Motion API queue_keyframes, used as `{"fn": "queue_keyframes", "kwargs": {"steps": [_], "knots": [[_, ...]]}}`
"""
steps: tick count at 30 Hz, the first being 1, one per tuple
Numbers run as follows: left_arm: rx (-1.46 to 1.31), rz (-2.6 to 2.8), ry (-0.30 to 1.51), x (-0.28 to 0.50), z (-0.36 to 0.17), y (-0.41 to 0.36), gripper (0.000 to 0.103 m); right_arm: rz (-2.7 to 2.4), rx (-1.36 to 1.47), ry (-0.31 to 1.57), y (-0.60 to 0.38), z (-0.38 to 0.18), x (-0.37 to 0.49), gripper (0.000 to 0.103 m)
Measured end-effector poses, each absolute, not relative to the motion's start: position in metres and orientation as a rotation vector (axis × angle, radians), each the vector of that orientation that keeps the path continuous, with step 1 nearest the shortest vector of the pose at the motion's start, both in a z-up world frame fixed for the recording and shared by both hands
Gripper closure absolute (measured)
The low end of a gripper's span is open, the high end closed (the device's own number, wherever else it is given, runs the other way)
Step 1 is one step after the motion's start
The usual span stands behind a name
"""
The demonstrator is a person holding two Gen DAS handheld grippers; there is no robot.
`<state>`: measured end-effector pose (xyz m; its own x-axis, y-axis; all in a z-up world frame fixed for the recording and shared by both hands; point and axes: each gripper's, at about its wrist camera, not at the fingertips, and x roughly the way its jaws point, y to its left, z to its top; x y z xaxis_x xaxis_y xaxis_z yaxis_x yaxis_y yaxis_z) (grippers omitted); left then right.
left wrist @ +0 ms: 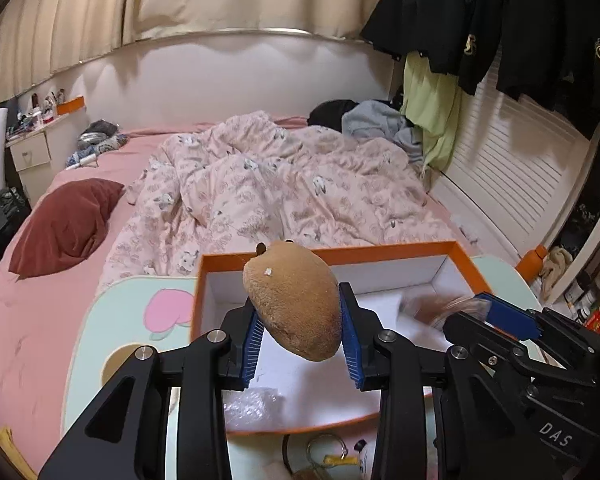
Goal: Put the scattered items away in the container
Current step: 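Lower the card box into the orange box while the left drops the plush bun in, then grasp the white tube with the left gripper while the right reaches toward the silver compact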
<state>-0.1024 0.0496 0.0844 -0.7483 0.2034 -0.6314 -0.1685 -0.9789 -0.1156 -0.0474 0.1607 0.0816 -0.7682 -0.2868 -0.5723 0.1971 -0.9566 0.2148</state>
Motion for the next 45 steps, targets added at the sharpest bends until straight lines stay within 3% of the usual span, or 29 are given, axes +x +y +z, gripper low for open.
{"fn": "queue_keyframes", "kwargs": {"steps": [6, 9, 13, 19, 25, 30, 34, 42, 45], "knots": [[-1.017, 2.734, -0.019, -0.109, 0.074, 0.064, 0.067, -2.715, 0.956, -0.212, 0.16, 0.076, -0.06, 0.062], [-1.015, 2.72, -0.06, -0.114, 0.071, 0.064, 0.061, -2.727, 0.948, -0.256, 0.165, 0.075, -0.064, 0.061], [-0.995, 2.694, -0.139, -0.112, 0.074, 0.057, 0.044, -2.743, 0.821, -0.422, 0.185, 0.084, -0.053, 0.044], [-0.968, 2.698, -0.208, -0.099, 0.091, 0.043, 0.044, -2.761, 0.693, -0.552, 0.211, 0.106, -0.04, 0.042], [-0.998, 2.712, -0.149, -0.055, 0.102, 0.032, 0.044, -2.761, 0.689, -0.478, 0.214, 0.116, -0.007, 0.042], [-1.105, 2.749, -0.005, -0.01, 0.082, 0.031, 0.044, -2.768, 0.731, -0.451, 0.224, 0.103, 0.026, 0.042], [-1.195, 2.747, -0.103, 0.004, 0.054, 0.02, 0.059, -2.833, 0.843, -0.354, 0.237, 0.086, 0.043, 0.042], [-1.296, 2.696, -0.213, -0.007, 0.02, 0.022, 0.06, -2.801, 0.946, -0.443, 0.258, 0.06, 0.053, 0.042], [-1.3, 2.698, -0.167, -0.007, 0.017, 0.032, 0.06, -2.797, 0.938, -0.445, 0.258, 0.06, 0.053, 0.042]]}}
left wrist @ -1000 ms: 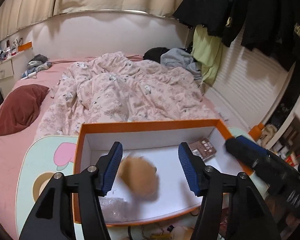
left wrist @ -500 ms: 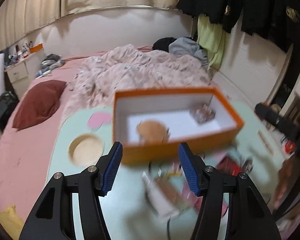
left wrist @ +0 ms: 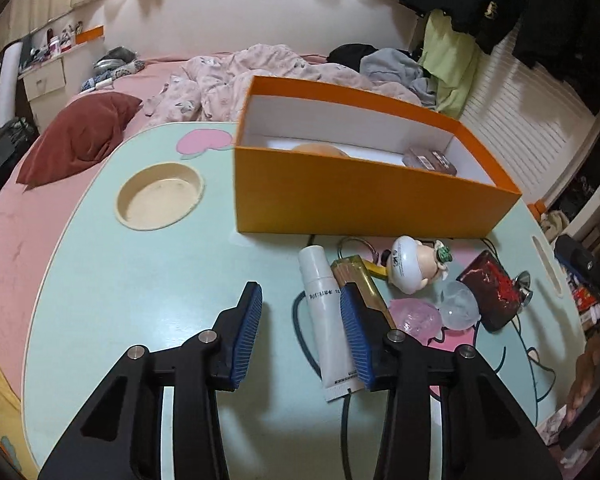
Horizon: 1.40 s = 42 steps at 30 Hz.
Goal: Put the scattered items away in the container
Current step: 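Grasp the white tube with the left gripper while the right reaches toward the silver compact, then grasp the silver round compact with the right gripper while the left lifts the white tube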
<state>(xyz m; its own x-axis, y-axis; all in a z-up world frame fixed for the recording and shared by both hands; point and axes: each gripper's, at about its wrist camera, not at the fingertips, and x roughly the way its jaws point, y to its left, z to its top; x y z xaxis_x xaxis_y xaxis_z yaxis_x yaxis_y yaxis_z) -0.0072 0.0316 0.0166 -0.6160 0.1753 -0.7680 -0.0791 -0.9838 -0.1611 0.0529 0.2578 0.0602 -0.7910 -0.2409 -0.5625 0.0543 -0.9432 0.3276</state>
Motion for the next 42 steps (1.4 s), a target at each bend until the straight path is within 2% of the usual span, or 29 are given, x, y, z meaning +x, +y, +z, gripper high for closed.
{"fn": "queue_keyframes", "kwargs": {"steps": [3, 6, 9, 17, 23, 25, 27, 30, 36, 42], "knots": [[-1.318, 2.757, -0.022, -0.007, 0.01, 0.044, 0.062, -2.783, 0.955, -0.431, 0.255, 0.057, 0.052, 0.042], [-1.293, 2.778, 0.004, -0.003, 0.011, 0.047, 0.084, -2.782, 0.985, -0.399, 0.251, 0.054, 0.051, 0.042], [-1.267, 2.782, 0.038, 0.001, 0.012, 0.046, 0.085, -2.778, 1.044, -0.354, 0.248, 0.049, 0.049, 0.042], [-1.255, 2.778, -0.083, 0.001, 0.01, 0.031, 0.085, -2.725, 1.117, -0.37, 0.247, 0.038, 0.043, 0.042], [-1.249, 2.795, -0.063, -0.001, 0.007, 0.034, 0.085, -2.715, 1.22, -0.349, 0.24, 0.028, 0.033, 0.043], [-1.248, 2.797, -0.058, -0.001, 0.007, 0.035, 0.085, -2.739, 1.234, -0.29, 0.235, 0.027, 0.031, 0.053], [-1.248, 2.798, -0.056, -0.001, 0.006, 0.035, 0.085, -2.766, 1.257, -0.186, 0.227, 0.026, 0.029, 0.077], [-1.246, 2.797, -0.06, -0.001, 0.006, 0.035, 0.085, -2.764, 1.25, -0.132, 0.221, 0.025, 0.029, 0.077], [-1.243, 2.797, -0.081, 0.001, 0.007, 0.033, 0.085, -2.728, 1.216, -0.241, 0.234, 0.024, 0.028, 0.077], [-1.196, 2.822, -0.118, 0.008, 0.015, 0.028, 0.085, -2.749, 1.144, -0.257, 0.233, 0.032, 0.035, 0.077]]}}
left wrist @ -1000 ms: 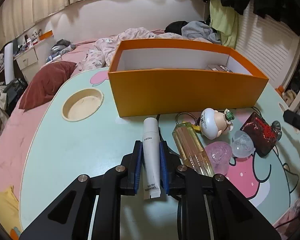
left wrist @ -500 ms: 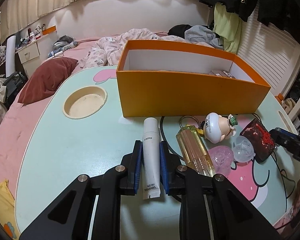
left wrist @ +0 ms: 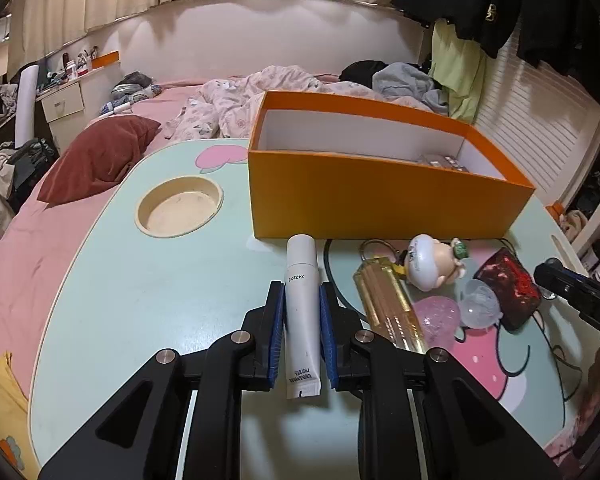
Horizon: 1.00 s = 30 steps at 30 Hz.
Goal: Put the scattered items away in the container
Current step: 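Grasp the silver round compact with the right gripper while the left lifts the white tube, then carry the compact and tube over the orange box and open both grippers inside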
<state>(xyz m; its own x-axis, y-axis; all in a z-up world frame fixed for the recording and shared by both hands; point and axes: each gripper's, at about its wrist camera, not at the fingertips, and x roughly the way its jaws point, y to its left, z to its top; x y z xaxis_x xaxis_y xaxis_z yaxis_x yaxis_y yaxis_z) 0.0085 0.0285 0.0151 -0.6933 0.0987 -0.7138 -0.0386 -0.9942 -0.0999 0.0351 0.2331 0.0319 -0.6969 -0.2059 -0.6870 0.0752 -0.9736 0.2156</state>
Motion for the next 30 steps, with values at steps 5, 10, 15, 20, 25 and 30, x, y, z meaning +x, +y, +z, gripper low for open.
{"fn": "queue_keyframes", "kwargs": {"steps": [5, 10, 15, 20, 25, 30], "knots": [[-1.17, 2.831, -0.123, 0.01, 0.022, 0.027, 0.085, -2.748, 1.104, -0.269, 0.232, 0.038, 0.04, 0.077], [-1.146, 2.843, -0.125, 0.013, 0.03, 0.026, 0.085, -2.749, 1.08, -0.272, 0.232, 0.045, 0.043, 0.077], [-1.107, 2.857, -0.126, 0.017, 0.041, 0.024, 0.085, -2.751, 1.057, -0.267, 0.231, 0.051, 0.044, 0.077], [-1.059, 2.871, -0.109, 0.018, 0.056, 0.024, 0.085, -2.742, 1.031, -0.276, 0.23, 0.057, 0.043, 0.077], [-0.984, 2.88, -0.097, 0.01, 0.08, 0.026, 0.085, -2.752, 0.973, -0.268, 0.226, 0.074, 0.034, 0.077], [-0.924, 2.901, -0.068, -0.008, 0.102, 0.031, 0.085, -2.763, 0.884, -0.235, 0.215, 0.096, 0.023, 0.077]]}}
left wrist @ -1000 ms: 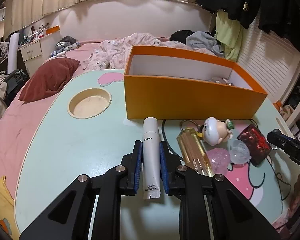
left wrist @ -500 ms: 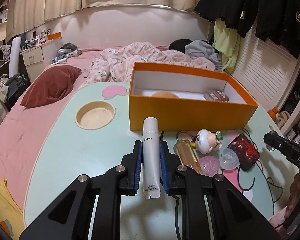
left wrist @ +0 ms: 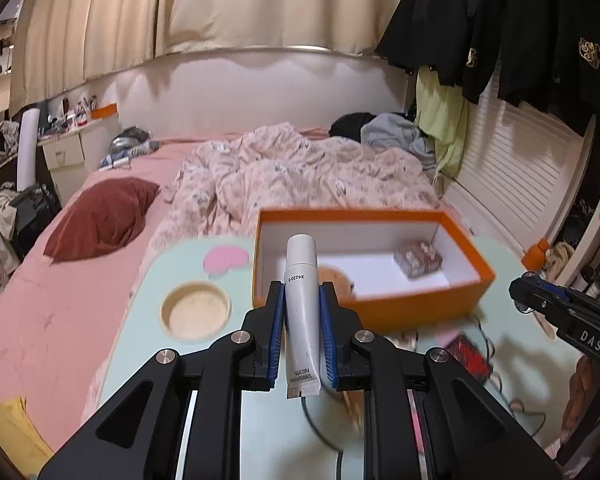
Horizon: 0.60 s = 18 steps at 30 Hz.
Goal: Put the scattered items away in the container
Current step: 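Carry the compact and tube over the orange box and open both grippers inside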
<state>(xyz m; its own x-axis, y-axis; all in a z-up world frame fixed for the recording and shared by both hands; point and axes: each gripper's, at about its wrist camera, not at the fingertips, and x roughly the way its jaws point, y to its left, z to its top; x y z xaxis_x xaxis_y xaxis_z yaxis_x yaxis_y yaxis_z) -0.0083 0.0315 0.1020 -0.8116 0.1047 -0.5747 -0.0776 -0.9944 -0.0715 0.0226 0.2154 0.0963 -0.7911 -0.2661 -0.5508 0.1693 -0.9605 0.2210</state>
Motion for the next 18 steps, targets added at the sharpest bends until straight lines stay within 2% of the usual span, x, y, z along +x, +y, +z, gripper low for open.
{"fn": "queue_keyframes", "kwargs": {"steps": [5, 10, 15, 18], "knots": [[-0.862, 2.889, -0.035, -0.035, 0.12, 0.04, 0.085, -2.766, 0.799, -0.201, 0.197, 0.118, -0.004, 0.077], [-0.804, 2.884, -0.018, -0.069, 0.117, 0.05, 0.085, -2.789, 0.743, -0.212, 0.184, 0.113, -0.037, 0.077], [-0.802, 2.792, -0.143, -0.083, 0.092, 0.042, 0.085, -2.8, 0.751, -0.318, 0.19, 0.087, -0.045, 0.077], [-0.79, 2.798, -0.153, -0.081, 0.085, 0.037, 0.085, -2.838, 0.709, -0.293, 0.193, 0.087, -0.038, 0.077]]}}
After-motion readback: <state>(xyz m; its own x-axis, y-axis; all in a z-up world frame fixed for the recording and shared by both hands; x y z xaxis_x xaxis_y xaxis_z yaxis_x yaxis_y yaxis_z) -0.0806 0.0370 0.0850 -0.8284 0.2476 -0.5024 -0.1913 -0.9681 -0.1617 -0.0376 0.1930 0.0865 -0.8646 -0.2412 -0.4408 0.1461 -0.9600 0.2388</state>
